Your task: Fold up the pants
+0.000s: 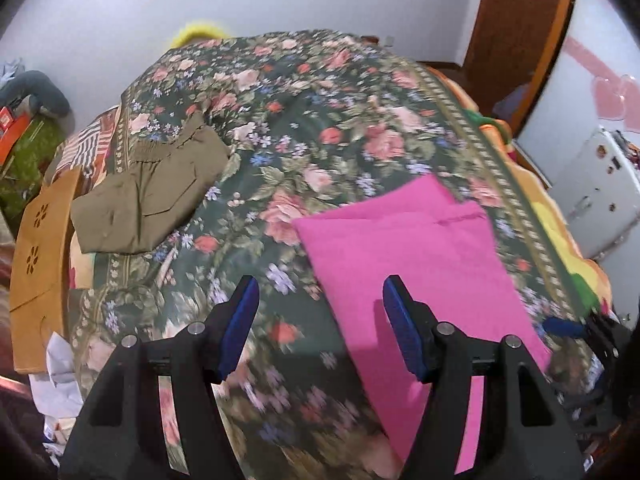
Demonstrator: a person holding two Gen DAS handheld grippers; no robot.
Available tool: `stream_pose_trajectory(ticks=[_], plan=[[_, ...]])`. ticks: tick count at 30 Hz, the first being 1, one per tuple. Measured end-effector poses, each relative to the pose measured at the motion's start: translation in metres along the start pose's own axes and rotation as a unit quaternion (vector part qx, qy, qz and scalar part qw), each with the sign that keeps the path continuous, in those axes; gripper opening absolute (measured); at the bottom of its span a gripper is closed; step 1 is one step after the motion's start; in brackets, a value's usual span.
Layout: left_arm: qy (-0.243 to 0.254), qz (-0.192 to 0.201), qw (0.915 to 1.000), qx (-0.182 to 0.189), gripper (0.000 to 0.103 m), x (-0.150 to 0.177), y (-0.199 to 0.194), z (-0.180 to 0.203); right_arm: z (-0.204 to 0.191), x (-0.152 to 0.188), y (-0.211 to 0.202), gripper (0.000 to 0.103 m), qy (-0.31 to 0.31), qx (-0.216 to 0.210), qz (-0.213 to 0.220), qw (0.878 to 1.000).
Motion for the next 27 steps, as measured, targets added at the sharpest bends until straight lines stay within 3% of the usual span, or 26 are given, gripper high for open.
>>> stream_pose_trajectory(ticks=[8, 11, 14, 21, 27], plan=[[0.053, -0.044, 0.9976, -0.012, 0.066, -0.020, 0.073, 0.015, 0.012, 0.005, -0.006, 0.074, 0.021, -0.017, 0.007, 1.000], [0.080, -0.063, 0.9943, -0.033, 0.081, -0.018, 0.100, 0.023, 0.014, 0.004, -0.006, 0.074, 0.026, -0.019, 0.006, 0.999], [0.099, -0.080, 0.9904, -0.054, 0.088, -0.005, 0.120, 0.025, 0.016, 0.002, -0.006, 0.074, 0.030, -0.023, 0.004, 0.999], [0.089, -0.080, 0.9909, -0.061, 0.093, 0.008, 0.114, 0.007, 0.030, -0.004, -0.016, 0.074, 0.039, 0.003, 0.010, 0.999], [0.029, -0.075, 0.9932, -0.084, 0.093, 0.027, 0.082, -0.020, 0.035, -0.007, -0.034, 0.074, 0.045, 0.014, 0.023, 0.999]])
Point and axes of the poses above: each gripper's, at about its wrist camera, not at the fingertips, and y roughly the way its jaws point, z to its right, x to its underside, the point moved 3 cm from there along y, roughly the way its jaws point, and after that the axes turned 11 degrees about z, right-handed, at the moved point
